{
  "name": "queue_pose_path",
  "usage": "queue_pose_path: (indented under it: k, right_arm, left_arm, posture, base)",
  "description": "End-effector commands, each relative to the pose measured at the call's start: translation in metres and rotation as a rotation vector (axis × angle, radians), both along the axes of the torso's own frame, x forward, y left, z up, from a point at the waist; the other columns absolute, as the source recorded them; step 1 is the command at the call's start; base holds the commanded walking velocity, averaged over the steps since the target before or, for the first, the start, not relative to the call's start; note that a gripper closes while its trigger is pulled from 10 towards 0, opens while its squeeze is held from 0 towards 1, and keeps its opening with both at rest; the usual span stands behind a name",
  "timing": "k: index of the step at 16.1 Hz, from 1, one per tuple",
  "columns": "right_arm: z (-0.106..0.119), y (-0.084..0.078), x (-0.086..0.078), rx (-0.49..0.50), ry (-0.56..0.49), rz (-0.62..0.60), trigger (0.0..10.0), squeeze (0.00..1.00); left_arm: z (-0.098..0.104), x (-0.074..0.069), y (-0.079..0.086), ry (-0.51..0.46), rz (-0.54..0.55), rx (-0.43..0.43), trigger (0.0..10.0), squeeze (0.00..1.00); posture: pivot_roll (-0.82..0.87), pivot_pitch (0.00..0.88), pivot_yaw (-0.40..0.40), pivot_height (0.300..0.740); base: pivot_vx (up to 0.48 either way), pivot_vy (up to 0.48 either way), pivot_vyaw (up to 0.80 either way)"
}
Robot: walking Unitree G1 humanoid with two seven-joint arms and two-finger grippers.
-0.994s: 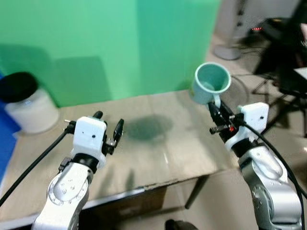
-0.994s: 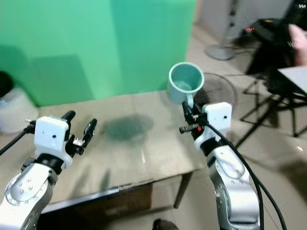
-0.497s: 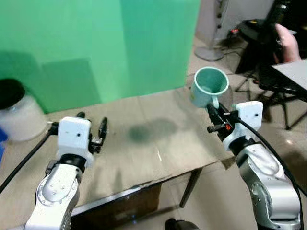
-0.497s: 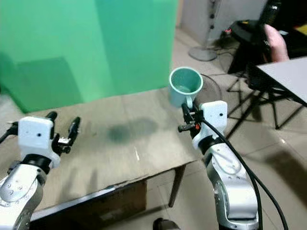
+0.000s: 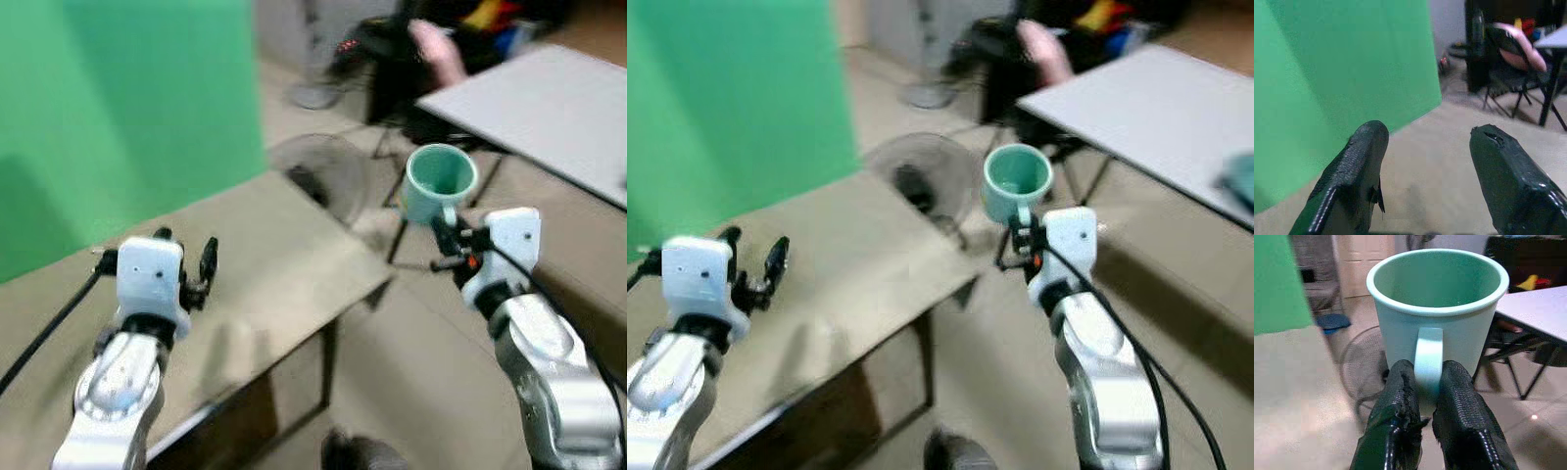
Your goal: Setting the table
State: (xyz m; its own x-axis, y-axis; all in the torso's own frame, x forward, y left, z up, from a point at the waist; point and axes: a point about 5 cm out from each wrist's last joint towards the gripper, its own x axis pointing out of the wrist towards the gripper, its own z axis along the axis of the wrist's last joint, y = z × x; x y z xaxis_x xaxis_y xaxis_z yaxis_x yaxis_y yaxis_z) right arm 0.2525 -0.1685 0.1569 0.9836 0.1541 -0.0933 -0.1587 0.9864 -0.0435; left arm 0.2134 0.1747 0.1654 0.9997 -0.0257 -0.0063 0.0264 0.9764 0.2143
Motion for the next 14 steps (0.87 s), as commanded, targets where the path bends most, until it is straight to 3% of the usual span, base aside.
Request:
queue_pose_path:
  k: [1, 5, 14]
  right_arm:
    - [0.011, -0.001, 0.001, -0.011, -0.034, -0.004, 10.0, 0.00]
    - [0.012, -0.001, 0.003, -0.029, -0.030, -0.014, 10.0, 0.00]
    - [0.018, 0.002, 0.013, -0.012, -0.030, -0.058, 10.0, 0.00]
  left_arm:
    - [0.000, -0.001, 0.001, -0.011, 0.017, 0.008, 10.0, 0.00]
    - [0.002, 0.001, 0.000, -0.025, 0.003, -0.004, 10.0, 0.00]
    - [0.006, 0.008, 0.006, -0.032, 0.007, -0.002, 10.0, 0.00]
  posture:
    - [-0.07, 0.010, 0.015, 0.740]
    - [-0.08, 0.008, 0.016, 0.740]
    - [-0.08, 0.002, 0.016, 0.740]
  base:
    - [0.000, 0.000, -0.79]
    - [0.000, 0.000, -0.79]
    - [0.413, 0.000, -0.79]
